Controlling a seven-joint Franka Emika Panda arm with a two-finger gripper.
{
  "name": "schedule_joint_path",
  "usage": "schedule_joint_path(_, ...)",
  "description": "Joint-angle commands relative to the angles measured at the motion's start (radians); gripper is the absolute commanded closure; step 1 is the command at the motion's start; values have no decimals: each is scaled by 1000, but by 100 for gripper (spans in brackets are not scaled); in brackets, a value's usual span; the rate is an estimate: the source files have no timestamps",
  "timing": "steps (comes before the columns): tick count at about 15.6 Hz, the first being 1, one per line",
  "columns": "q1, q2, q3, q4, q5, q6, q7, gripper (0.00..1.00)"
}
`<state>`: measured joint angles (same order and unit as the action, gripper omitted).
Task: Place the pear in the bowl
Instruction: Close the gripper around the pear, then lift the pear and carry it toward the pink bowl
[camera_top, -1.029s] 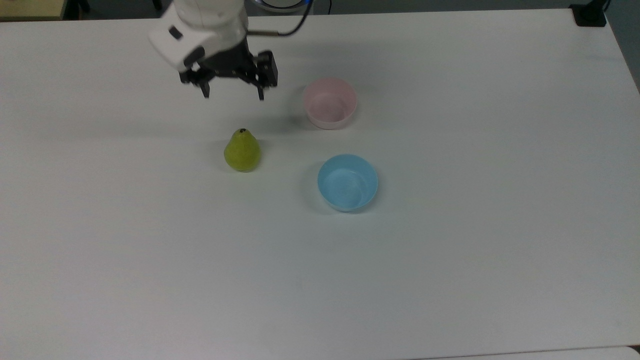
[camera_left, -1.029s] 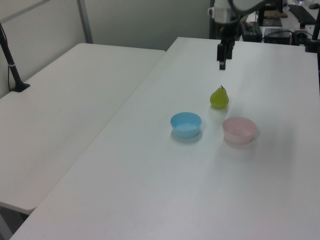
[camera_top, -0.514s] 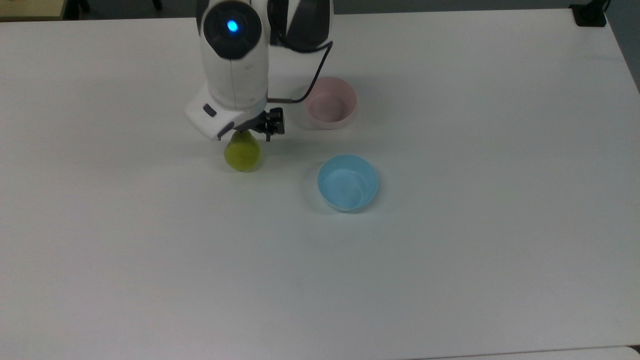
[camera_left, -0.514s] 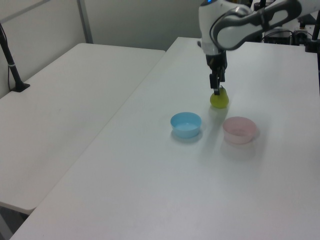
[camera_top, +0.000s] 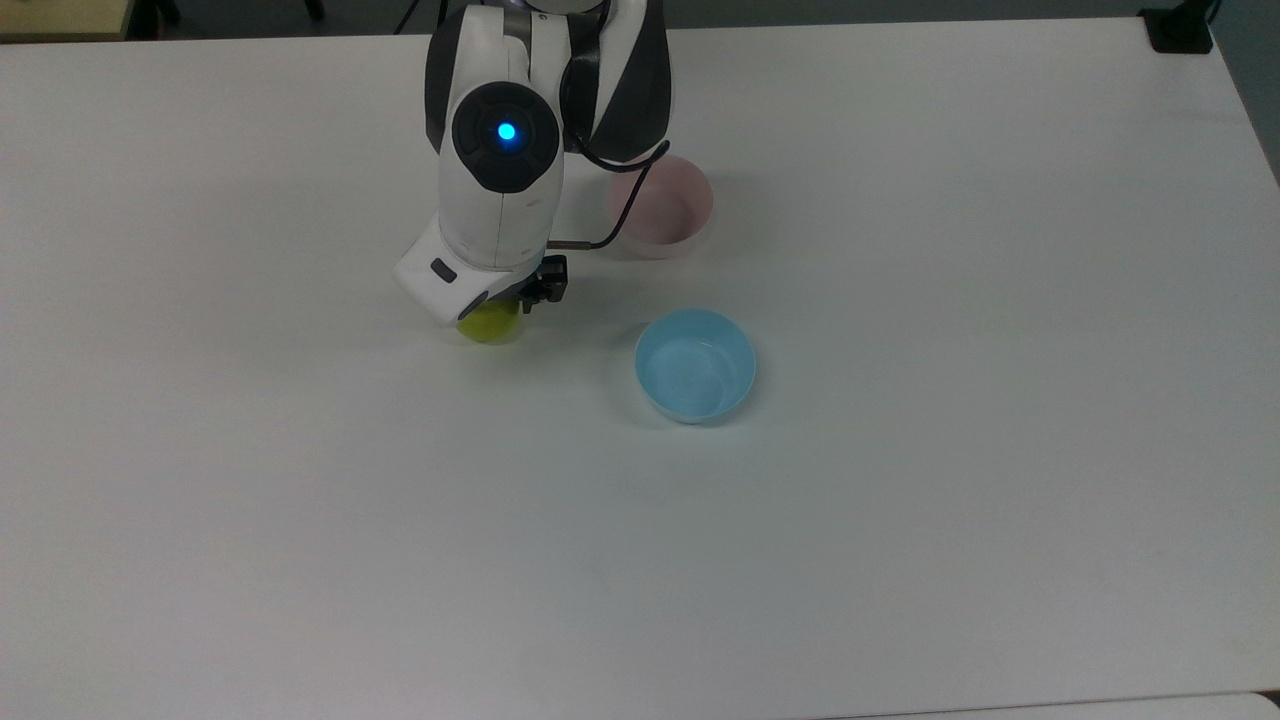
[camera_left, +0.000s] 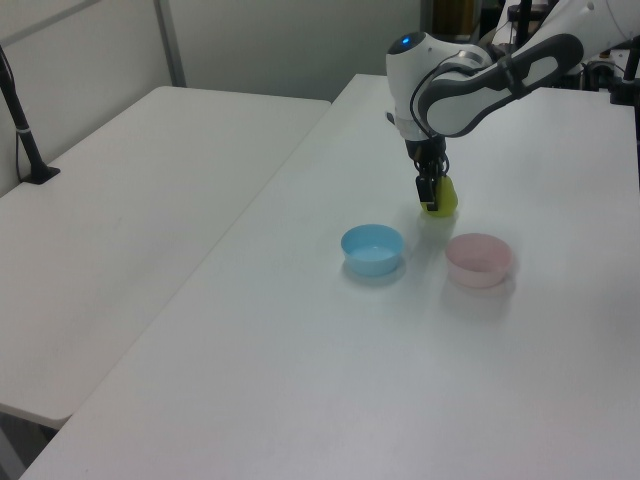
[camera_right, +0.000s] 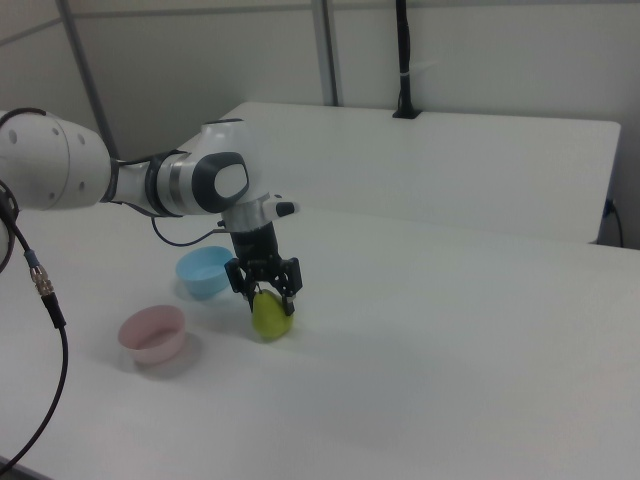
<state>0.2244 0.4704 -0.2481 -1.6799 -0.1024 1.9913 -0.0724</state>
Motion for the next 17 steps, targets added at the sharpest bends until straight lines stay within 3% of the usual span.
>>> schedule_joint_path(1, 24, -4, -26, -8, -13, 15, -23, 59)
schedule_joint_path(5, 26, -64, -26, -6, -11, -5, -18, 64)
schedule_joint_path(11, 35, -255, -23, -17, 3, -133, -20, 64)
schedule_joint_path(12, 48, -278, -20, -24, 3, -158, -20, 64)
schedule_joint_path(13, 112, -306, -22, -41, 3, -214, -20, 64)
schedule_joint_path(17, 239, -309, -22, -54, 7, -305, -12, 64)
